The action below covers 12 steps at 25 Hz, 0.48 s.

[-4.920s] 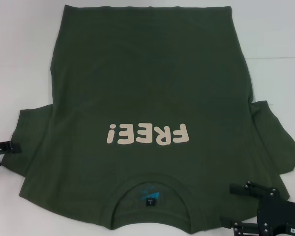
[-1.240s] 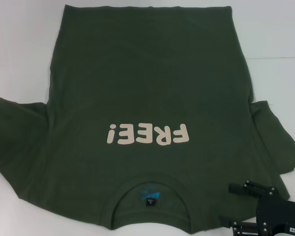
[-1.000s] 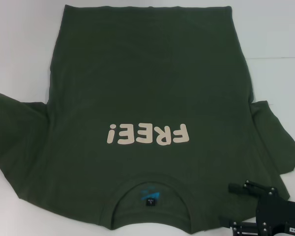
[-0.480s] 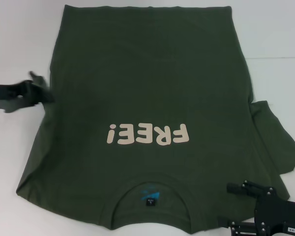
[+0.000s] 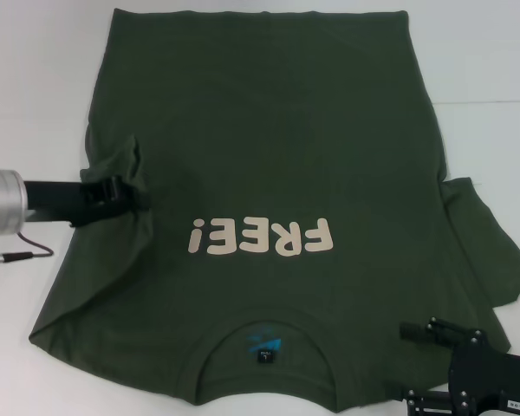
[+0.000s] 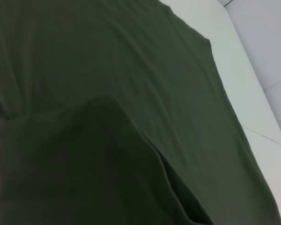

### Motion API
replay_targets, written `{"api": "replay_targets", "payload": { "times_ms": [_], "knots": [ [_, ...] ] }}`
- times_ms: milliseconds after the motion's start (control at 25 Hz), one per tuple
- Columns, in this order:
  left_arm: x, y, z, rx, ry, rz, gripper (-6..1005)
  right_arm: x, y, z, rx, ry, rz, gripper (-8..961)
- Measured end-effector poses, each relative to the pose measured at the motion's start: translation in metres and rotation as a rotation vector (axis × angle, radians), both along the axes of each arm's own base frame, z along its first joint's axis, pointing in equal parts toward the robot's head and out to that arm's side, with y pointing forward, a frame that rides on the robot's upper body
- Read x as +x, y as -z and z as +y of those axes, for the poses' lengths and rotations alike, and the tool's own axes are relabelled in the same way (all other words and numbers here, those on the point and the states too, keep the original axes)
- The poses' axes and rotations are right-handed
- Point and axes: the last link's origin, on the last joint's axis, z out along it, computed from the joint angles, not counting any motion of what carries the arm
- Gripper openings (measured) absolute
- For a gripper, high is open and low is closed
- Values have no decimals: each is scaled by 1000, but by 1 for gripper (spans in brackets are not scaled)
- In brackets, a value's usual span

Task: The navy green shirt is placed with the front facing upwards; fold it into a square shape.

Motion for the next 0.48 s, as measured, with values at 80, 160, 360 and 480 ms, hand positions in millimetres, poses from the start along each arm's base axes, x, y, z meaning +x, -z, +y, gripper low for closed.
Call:
{"api": "replay_targets", "payload": {
  "times_ms": [80, 160, 360, 480],
  "knots": [
    [-3, 7, -2, 0, -5, 1, 127, 0, 0, 0, 0, 1, 1, 908],
    [-7, 13, -4, 0, -3, -8, 130, 0, 0, 0, 0, 1, 1, 908],
    [-13, 8, -10, 70, 22, -88, 138, 0, 0, 0, 4, 2, 2, 908],
    [-16, 3, -15, 100, 39, -127, 143, 0, 0, 1, 7, 4, 3, 908]
  ]
}}
